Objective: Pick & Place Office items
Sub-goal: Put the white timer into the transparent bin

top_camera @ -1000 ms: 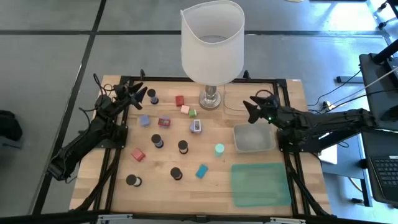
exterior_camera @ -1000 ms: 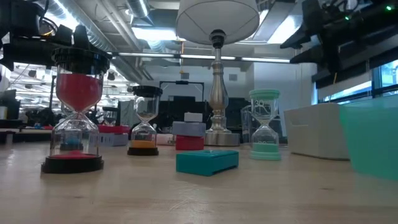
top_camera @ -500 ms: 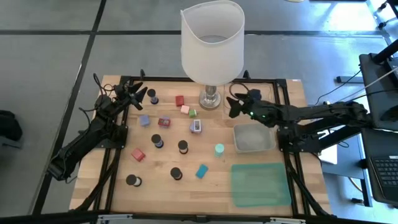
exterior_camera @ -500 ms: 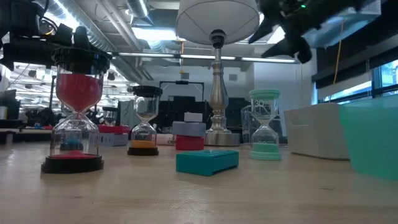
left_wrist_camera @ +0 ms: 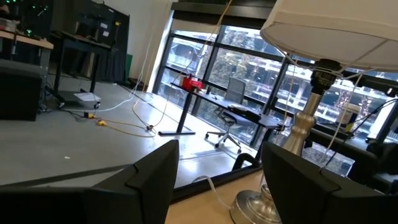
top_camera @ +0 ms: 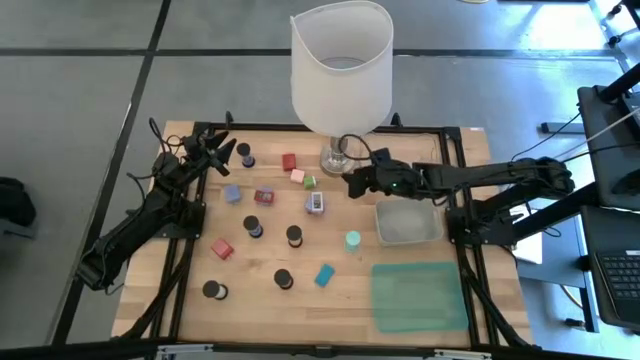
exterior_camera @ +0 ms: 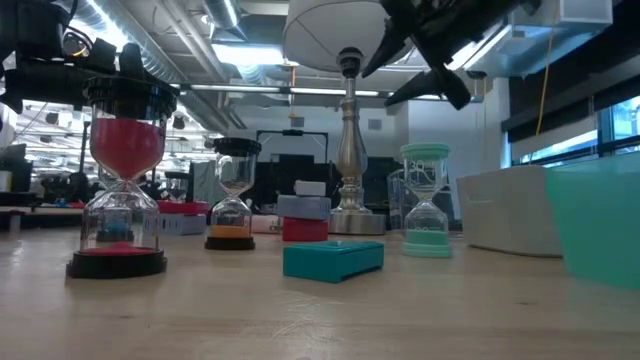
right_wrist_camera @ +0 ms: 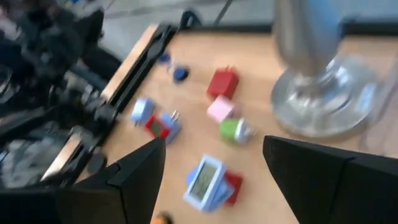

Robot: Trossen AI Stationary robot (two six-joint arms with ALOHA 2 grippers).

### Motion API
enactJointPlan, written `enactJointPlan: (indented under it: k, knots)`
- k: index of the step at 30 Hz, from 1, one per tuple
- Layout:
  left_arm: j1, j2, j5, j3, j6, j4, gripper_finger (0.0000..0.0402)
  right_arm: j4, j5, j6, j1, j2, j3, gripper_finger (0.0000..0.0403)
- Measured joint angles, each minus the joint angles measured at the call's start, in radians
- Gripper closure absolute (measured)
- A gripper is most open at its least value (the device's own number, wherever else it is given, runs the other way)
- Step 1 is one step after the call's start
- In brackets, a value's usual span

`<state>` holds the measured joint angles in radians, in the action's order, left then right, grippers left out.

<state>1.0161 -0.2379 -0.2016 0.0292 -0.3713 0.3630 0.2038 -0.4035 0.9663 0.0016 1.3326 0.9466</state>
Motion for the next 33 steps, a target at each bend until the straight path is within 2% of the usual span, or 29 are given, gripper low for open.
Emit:
enactJointPlan:
  k: [3, 10, 16, 18, 25, 30, 33]
  knots:
    - [0.000, 0.000, 0.000, 0.000, 0.000, 0.000, 0.0176, 0.000, 0.035, 0.031, 0.027, 0.022, 0.000, 0.0129]
    - [0.000, 0.000, 0.000, 0.000, 0.000, 0.000, 0.0176, -0.001, 0.024, 0.074, 0.085, 0.063, 0.000, 0.0129]
    - [0.000, 0.000, 0.000, 0.000, 0.000, 0.000, 0.0175, -0.055, -0.113, 0.099, 0.099, 0.121, 0.000, 0.0129]
    - [0.000, 0.000, -0.001, 0.000, 0.000, 0.000, 0.0176, -0.098, -0.128, 0.087, 0.098, 0.147, 0.000, 0.0129]
    - [0.000, 0.000, -0.001, 0.000, 0.000, -0.001, 0.0175, -0.304, -0.016, 0.139, 0.099, 0.222, 0.000, 0.0129]
    - [0.000, 0.000, -0.002, 0.000, 0.000, -0.001, 0.0175, -0.315, -0.006, 0.284, 0.097, 0.232, 0.000, 0.0129]
    - [0.000, 0.000, -0.002, 0.000, 0.000, -0.001, 0.0176, -0.308, 0.006, 0.298, 0.096, 0.232, 0.000, 0.0129]
